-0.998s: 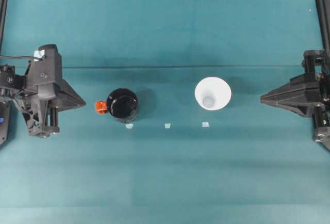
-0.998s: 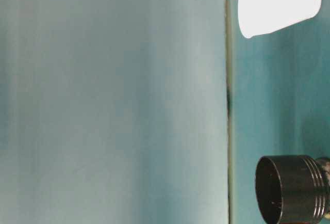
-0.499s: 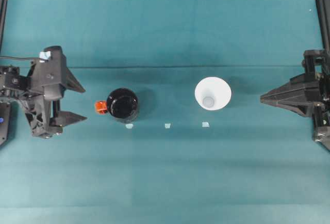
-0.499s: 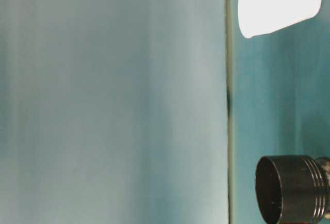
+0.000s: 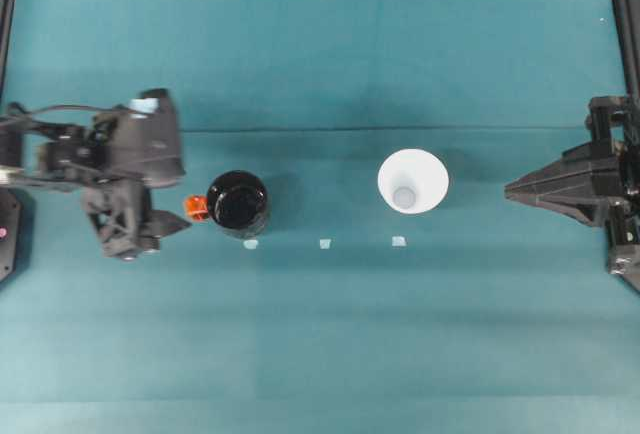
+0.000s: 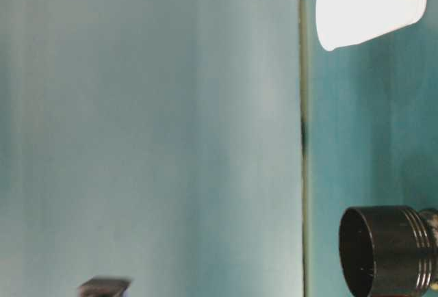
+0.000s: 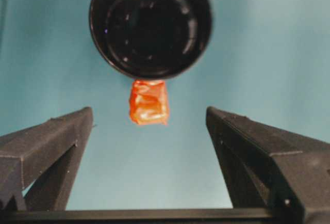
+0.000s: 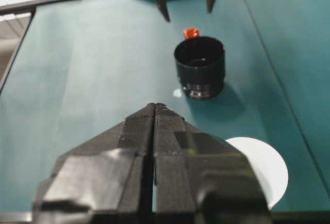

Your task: Put the paper cup into the moved red handle cup holder.

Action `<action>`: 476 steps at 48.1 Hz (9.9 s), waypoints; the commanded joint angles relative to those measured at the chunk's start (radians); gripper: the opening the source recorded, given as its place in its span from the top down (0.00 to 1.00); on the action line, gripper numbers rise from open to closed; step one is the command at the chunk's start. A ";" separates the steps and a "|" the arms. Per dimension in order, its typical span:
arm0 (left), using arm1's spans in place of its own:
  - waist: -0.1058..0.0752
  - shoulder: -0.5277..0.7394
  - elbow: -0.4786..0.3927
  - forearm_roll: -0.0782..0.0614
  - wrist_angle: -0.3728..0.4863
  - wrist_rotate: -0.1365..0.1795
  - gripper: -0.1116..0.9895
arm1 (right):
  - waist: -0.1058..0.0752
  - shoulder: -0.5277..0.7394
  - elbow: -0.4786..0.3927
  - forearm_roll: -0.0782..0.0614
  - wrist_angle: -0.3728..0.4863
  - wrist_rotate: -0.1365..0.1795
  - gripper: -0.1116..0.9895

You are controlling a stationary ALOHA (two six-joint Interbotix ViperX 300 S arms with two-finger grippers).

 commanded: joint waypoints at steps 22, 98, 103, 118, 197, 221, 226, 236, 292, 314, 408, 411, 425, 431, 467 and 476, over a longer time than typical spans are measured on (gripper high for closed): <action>0.032 0.140 -0.055 0.003 -0.005 0.003 0.00 | -0.002 0.006 -0.020 0.002 -0.005 0.025 1.00; 0.032 0.204 -0.061 0.003 -0.052 0.051 0.64 | -0.003 0.006 -0.017 0.002 0.003 0.026 1.00; 0.032 0.155 -0.091 0.003 -0.014 0.046 0.64 | -0.002 0.006 -0.018 0.002 0.003 0.026 1.00; 0.031 -0.021 -0.227 0.003 0.227 0.051 0.64 | -0.003 0.006 -0.018 0.002 0.003 0.026 1.00; -0.074 0.448 -0.397 0.003 -0.006 0.071 0.64 | -0.002 0.006 -0.017 0.002 0.002 0.026 1.00; -0.094 0.463 -0.380 0.003 -0.012 0.077 0.64 | -0.003 0.008 -0.017 0.003 0.002 0.026 1.00; -0.094 0.463 -0.376 0.003 -0.028 0.078 0.64 | -0.003 0.008 -0.017 0.003 0.003 0.026 1.00; -0.094 0.465 -0.367 0.003 -0.066 0.077 0.64 | -0.003 0.008 -0.018 0.003 0.002 0.026 1.00; -0.094 0.465 -0.345 0.003 -0.115 0.072 0.07 | -0.002 0.006 -0.017 0.003 0.003 0.026 1.00; -0.094 0.163 -0.273 0.003 0.011 0.078 0.07 | -0.003 0.006 -0.018 0.003 0.002 0.028 1.00; -0.094 -0.233 -0.097 0.003 0.006 0.064 0.07 | -0.244 0.442 -0.407 0.006 0.759 0.238 0.04; -0.094 -0.233 -0.095 0.003 0.008 0.064 0.07 | -0.261 0.499 -0.436 0.006 0.767 0.236 0.04; -0.094 -0.235 -0.094 0.003 0.008 0.066 0.07 | -0.275 0.741 -0.601 0.040 0.861 0.236 0.04; -0.094 -0.235 -0.095 0.003 0.008 0.066 0.07 | -0.275 0.793 -0.652 0.043 0.919 0.238 0.03; -0.094 -0.230 -0.094 0.003 0.008 0.064 0.07 | -0.278 0.900 -0.558 0.094 0.799 0.324 0.03; -0.092 -0.227 -0.095 0.003 0.008 0.064 0.07 | -0.281 0.939 -0.552 0.095 0.752 0.328 0.03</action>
